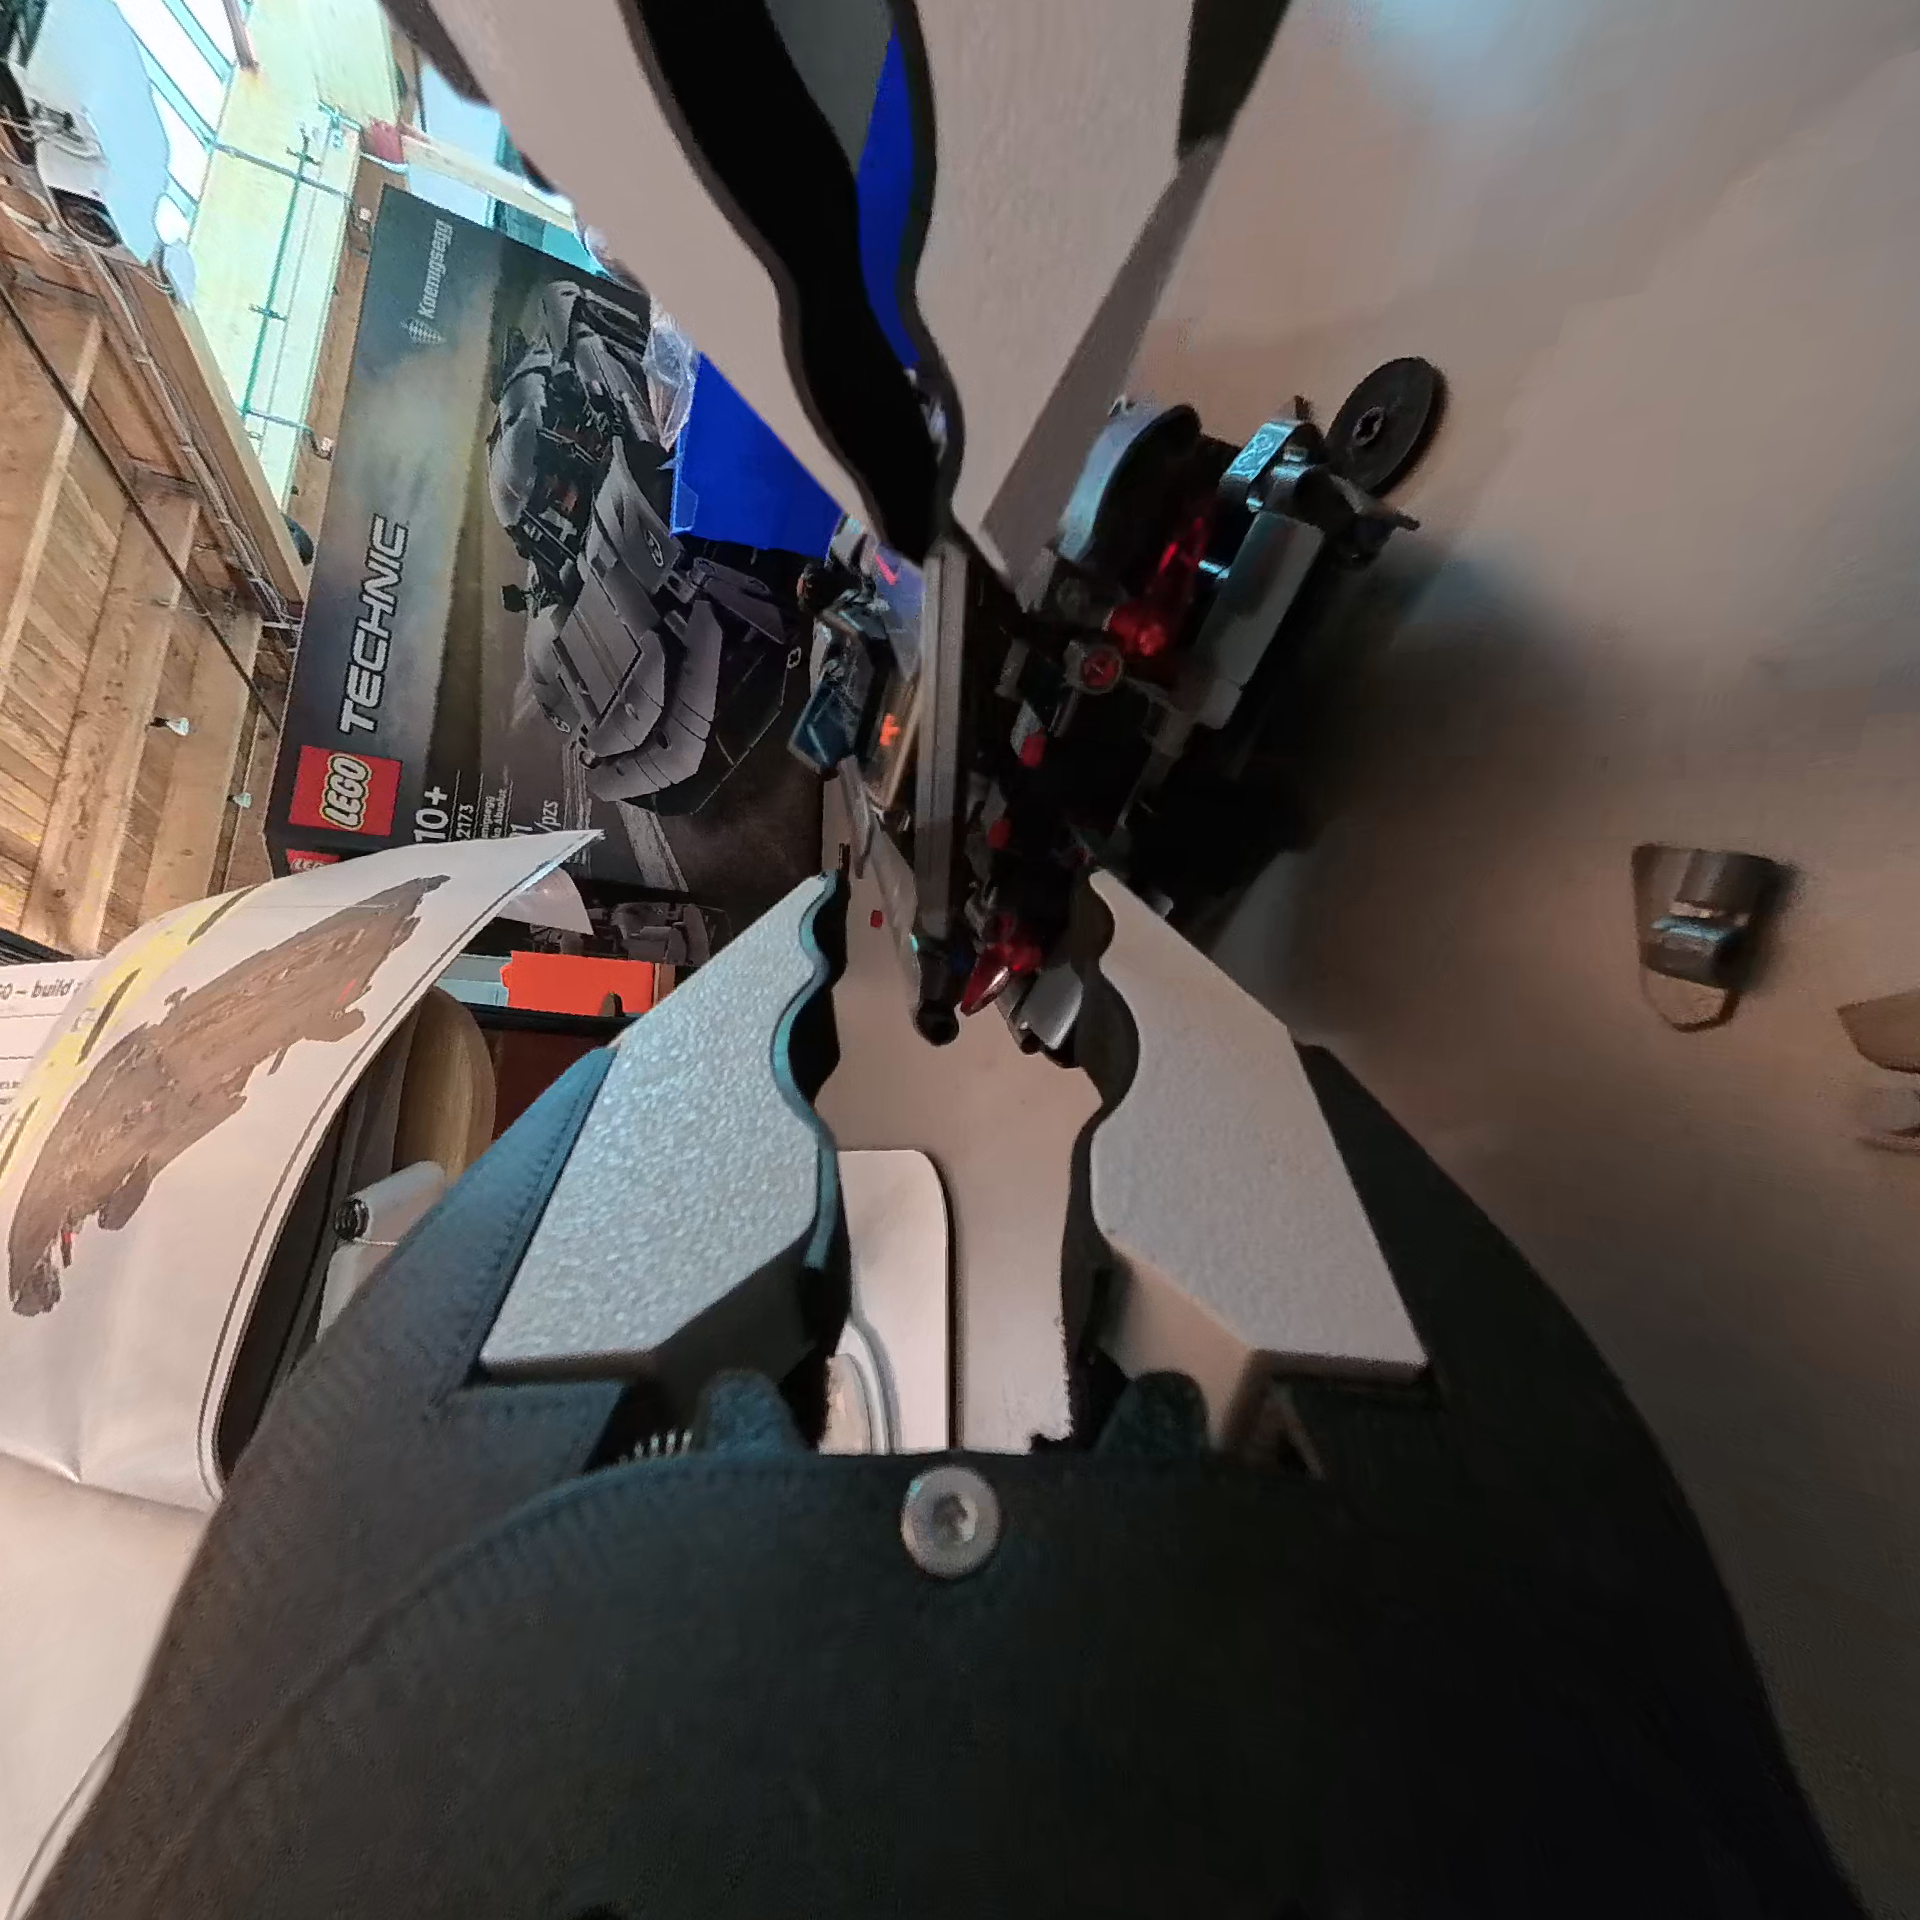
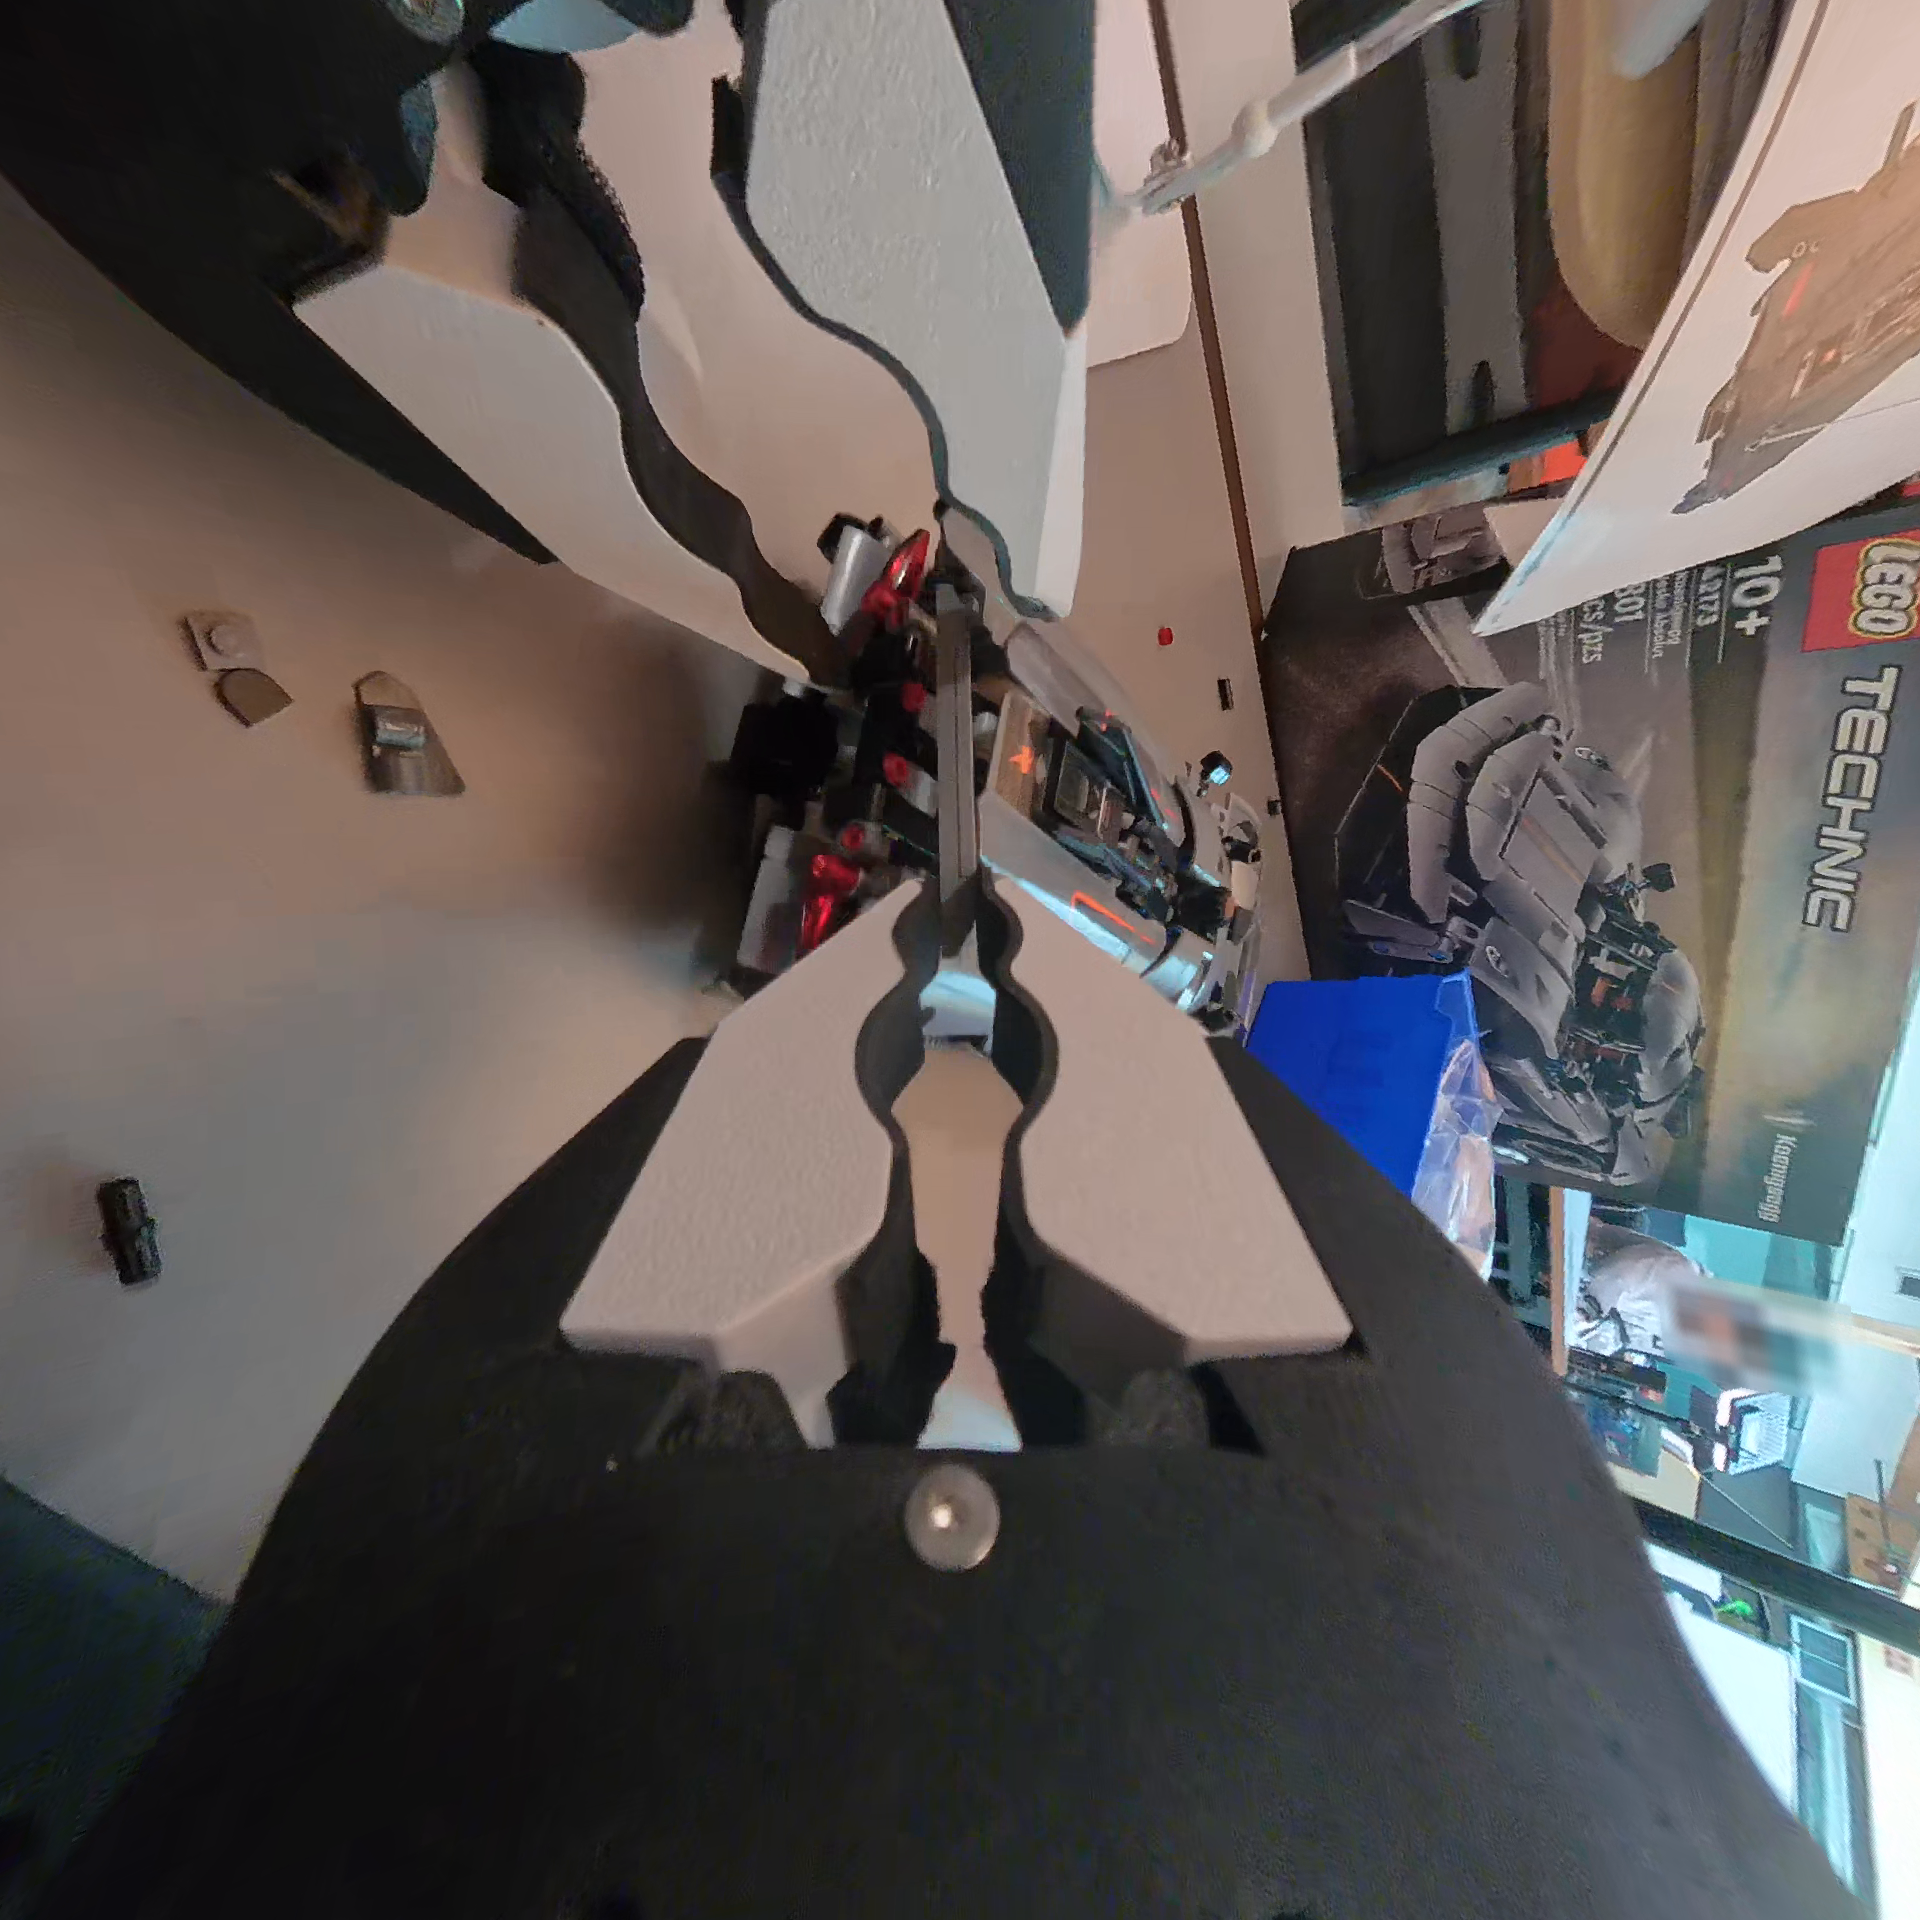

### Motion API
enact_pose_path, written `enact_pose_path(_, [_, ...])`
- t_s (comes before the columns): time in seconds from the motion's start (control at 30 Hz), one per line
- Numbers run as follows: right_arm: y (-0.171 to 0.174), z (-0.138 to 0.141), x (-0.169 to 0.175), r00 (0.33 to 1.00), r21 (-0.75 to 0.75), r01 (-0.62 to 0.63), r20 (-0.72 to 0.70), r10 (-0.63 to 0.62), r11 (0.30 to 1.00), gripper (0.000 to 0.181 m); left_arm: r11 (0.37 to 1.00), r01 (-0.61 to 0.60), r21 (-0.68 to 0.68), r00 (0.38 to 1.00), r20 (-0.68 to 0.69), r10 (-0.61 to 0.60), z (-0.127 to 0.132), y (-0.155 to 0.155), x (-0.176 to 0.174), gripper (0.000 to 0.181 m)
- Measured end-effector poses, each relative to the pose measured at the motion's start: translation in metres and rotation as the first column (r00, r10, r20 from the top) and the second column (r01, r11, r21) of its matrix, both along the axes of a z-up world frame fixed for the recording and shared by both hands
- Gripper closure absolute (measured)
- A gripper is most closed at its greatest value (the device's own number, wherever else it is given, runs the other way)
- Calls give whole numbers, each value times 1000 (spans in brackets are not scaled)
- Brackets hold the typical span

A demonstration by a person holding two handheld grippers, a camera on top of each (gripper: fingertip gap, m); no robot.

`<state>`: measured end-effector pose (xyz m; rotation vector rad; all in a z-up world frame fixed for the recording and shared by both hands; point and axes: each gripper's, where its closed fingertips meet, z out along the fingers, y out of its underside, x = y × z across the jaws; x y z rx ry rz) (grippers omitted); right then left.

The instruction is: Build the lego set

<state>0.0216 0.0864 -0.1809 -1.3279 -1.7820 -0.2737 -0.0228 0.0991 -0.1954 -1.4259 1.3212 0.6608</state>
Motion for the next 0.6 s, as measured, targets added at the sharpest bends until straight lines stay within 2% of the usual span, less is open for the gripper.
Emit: enact_pose_path(0.6, [3,-5,-4,982,96,-39,190,20,995,177,1000,-3,9,1000,-29,3,-3,0,1,147])
